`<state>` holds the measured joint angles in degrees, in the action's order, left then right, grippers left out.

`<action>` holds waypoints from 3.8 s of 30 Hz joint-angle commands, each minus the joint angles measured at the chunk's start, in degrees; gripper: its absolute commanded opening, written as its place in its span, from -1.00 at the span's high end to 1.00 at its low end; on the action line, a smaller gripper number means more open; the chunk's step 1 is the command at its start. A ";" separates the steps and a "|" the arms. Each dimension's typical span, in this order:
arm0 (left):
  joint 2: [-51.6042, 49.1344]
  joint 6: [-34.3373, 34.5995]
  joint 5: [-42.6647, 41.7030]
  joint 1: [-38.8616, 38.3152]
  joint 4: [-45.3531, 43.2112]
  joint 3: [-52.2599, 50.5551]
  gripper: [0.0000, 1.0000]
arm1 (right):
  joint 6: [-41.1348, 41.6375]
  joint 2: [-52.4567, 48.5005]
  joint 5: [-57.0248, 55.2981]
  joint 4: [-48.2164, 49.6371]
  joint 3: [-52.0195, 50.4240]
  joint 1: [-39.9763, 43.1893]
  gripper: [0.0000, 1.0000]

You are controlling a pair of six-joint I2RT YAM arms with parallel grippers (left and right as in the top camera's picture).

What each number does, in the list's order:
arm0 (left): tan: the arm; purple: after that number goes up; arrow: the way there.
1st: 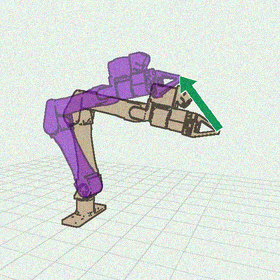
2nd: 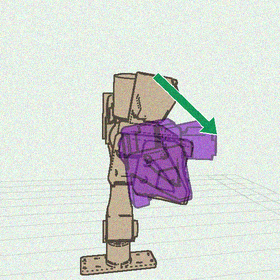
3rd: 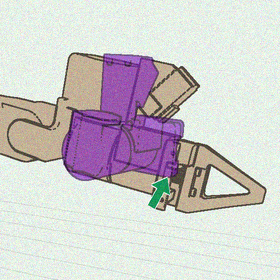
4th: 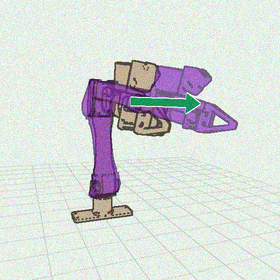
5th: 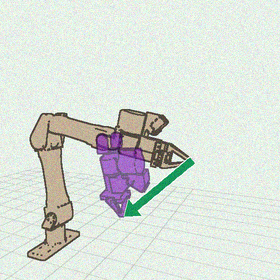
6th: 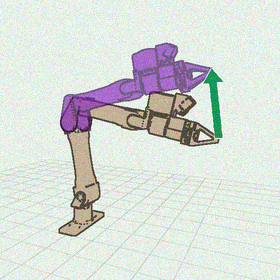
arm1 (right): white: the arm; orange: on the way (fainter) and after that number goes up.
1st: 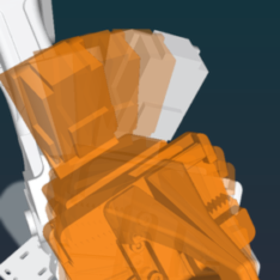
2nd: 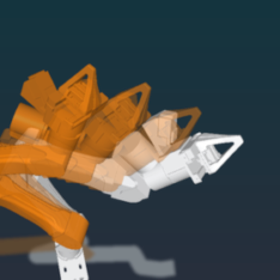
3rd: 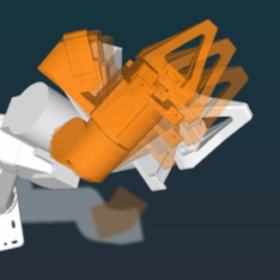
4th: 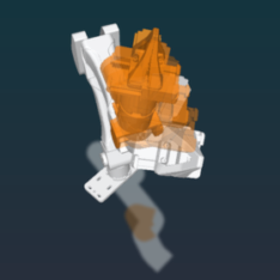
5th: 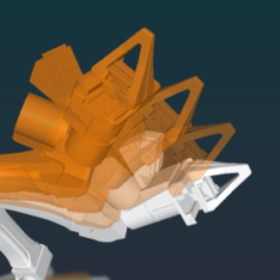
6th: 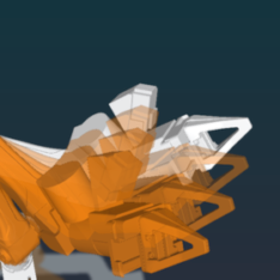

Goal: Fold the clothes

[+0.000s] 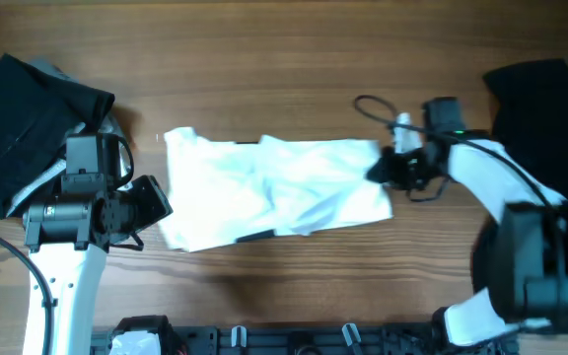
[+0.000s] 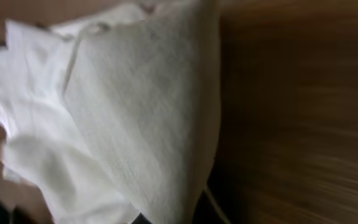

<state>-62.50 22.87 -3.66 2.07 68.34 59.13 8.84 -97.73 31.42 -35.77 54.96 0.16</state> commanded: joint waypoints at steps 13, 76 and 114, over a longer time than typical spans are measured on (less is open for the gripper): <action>0.44 -0.11 -0.39 0.42 -1.01 0.90 -0.13 | 9.77 18.62 -6.95 -1.33 3.23 0.98 0.91; -18.71 -6.82 -29.97 -13.55 -26.58 -8.46 -0.52 | 18.88 19.30 -14.97 6.38 3.21 -22.56 -0.29; -20.61 1.62 -18.73 -20.28 -17.49 -8.63 0.74 | 16.74 12.74 -15.30 1.86 3.04 -22.38 -0.03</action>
<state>-81.56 24.36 -24.29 -16.47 50.68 50.83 26.72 -84.23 15.44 -33.85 57.49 -22.17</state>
